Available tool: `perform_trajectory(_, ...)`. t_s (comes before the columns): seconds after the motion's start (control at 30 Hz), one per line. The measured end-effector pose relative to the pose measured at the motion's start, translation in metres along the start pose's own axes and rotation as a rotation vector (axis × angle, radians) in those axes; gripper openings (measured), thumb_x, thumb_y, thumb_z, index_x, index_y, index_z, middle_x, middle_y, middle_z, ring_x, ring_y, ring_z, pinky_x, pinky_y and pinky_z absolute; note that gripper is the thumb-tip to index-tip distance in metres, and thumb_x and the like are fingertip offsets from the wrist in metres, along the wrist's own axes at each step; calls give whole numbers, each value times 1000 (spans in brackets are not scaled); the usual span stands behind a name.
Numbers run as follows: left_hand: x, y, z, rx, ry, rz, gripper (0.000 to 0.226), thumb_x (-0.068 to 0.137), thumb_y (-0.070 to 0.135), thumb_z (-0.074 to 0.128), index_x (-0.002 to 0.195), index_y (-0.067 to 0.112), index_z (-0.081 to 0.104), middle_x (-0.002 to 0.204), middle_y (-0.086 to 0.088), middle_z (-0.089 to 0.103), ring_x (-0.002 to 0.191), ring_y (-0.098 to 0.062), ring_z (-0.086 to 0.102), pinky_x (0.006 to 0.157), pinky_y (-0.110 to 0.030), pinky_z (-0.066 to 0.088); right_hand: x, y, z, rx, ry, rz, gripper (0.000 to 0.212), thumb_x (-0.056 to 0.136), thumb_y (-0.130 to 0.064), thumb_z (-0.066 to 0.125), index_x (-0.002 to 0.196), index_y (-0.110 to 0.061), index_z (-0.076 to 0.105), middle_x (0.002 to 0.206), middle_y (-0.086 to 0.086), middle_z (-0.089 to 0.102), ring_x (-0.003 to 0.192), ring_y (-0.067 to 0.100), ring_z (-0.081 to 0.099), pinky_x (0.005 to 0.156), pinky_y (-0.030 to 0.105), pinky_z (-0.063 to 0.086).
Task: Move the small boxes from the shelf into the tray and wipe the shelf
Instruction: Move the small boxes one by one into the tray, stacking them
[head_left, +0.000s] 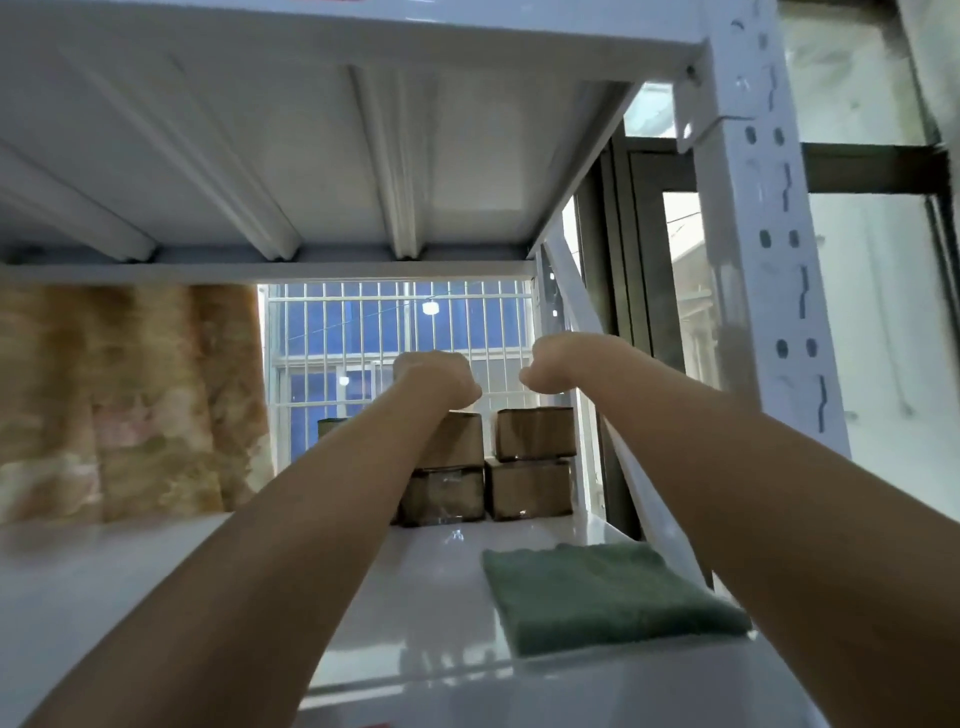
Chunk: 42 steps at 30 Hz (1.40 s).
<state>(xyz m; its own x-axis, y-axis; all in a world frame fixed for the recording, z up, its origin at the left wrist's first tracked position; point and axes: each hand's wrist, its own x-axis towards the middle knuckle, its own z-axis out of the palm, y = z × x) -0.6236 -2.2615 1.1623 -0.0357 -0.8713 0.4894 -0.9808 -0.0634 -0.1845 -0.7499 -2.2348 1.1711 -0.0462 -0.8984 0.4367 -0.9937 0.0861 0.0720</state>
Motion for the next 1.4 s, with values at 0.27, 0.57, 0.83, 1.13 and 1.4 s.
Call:
perform_trajectory(0.27,31,7,21,-12,-227,-85,71,94,64,18,148,20,32,152,-6,34,137,-28,36,111,-45,30,23,-4,15,-7,97,-20,36,99,-25,36,130,-13,49,132,7,53,114,23,54,80,29,37)
perform_trajectory(0.57,38,9,21,-65,-300,-58,84,82,74,39,145,18,36,148,-9,39,133,-32,41,110,-47,33,38,-23,34,161,-173,2,49,96,-45,38,132,-13,48,133,9,49,122,27,49,103,36,37)
perform_trajectory(0.83,29,3,26,-236,-187,-57,76,84,66,47,139,14,42,141,-9,46,126,-30,46,108,-46,35,22,-11,28,443,-467,45,45,97,-44,37,74,-8,51,75,11,53,64,21,51,59,28,38)
perform_trajectory(1.13,23,6,15,-345,-457,-72,66,91,59,41,133,8,46,118,-14,51,98,-25,48,84,-32,38,28,-8,30,456,-414,120,55,91,-59,40,109,-8,43,84,12,46,70,26,47,87,39,40)
perform_trajectory(1.4,20,-7,21,-660,-20,-156,87,63,64,70,127,10,45,120,-8,55,109,-26,55,95,-38,49,17,-2,37,687,58,78,63,79,-57,52,127,-17,49,132,11,50,116,29,51,96,38,46)
